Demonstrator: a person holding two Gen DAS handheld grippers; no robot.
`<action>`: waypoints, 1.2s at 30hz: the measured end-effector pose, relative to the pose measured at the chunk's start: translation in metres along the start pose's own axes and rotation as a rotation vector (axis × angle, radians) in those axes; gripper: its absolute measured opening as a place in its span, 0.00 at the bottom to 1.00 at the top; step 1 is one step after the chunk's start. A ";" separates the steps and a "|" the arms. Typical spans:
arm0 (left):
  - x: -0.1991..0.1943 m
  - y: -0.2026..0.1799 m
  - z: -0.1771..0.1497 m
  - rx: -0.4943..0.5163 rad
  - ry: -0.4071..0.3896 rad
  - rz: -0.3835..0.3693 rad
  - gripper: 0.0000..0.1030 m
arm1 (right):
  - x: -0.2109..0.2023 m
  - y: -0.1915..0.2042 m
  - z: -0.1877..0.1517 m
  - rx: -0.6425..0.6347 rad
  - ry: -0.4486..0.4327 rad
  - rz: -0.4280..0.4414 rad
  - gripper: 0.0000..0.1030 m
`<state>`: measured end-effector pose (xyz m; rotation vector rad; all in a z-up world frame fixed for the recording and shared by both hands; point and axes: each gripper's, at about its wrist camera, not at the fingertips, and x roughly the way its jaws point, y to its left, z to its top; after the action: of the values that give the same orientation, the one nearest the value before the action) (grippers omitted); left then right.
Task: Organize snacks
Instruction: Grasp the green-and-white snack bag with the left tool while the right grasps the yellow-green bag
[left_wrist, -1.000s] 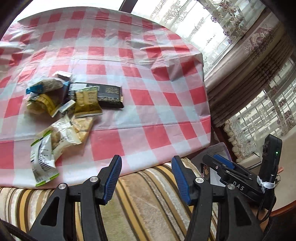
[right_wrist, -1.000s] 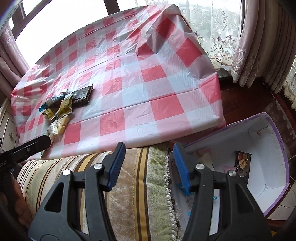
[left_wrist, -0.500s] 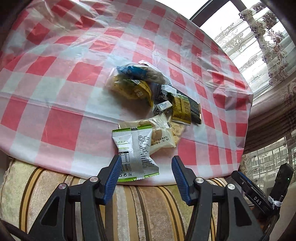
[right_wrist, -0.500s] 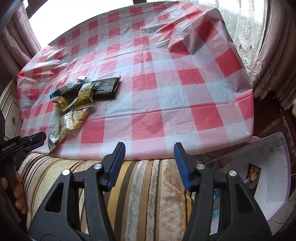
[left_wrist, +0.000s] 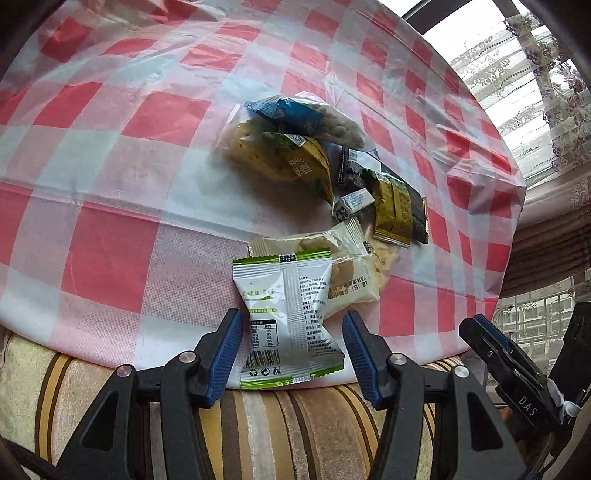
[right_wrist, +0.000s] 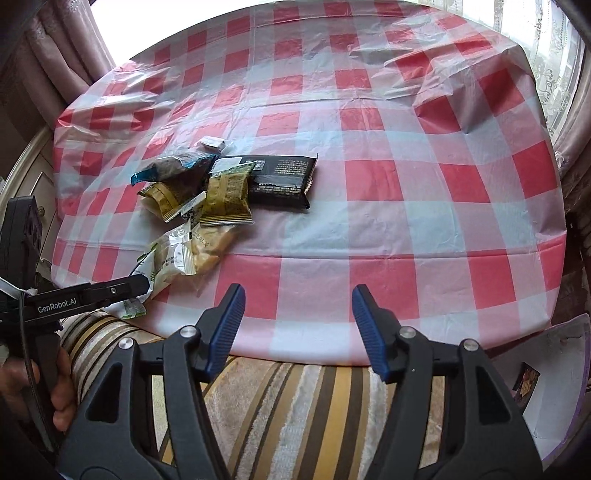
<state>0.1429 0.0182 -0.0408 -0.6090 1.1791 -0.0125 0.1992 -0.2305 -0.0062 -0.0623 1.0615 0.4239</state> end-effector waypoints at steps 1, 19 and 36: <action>0.001 -0.001 0.001 0.007 -0.001 0.001 0.55 | 0.003 0.003 0.003 -0.008 0.003 0.003 0.62; -0.003 0.008 0.013 -0.018 -0.100 -0.025 0.38 | 0.054 0.052 0.047 -0.089 0.023 0.058 0.63; -0.003 0.012 0.021 -0.023 -0.148 -0.026 0.38 | 0.088 0.058 0.070 -0.091 0.037 0.000 0.50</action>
<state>0.1559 0.0385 -0.0383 -0.6349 1.0293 0.0241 0.2731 -0.1329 -0.0382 -0.1515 1.0784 0.4721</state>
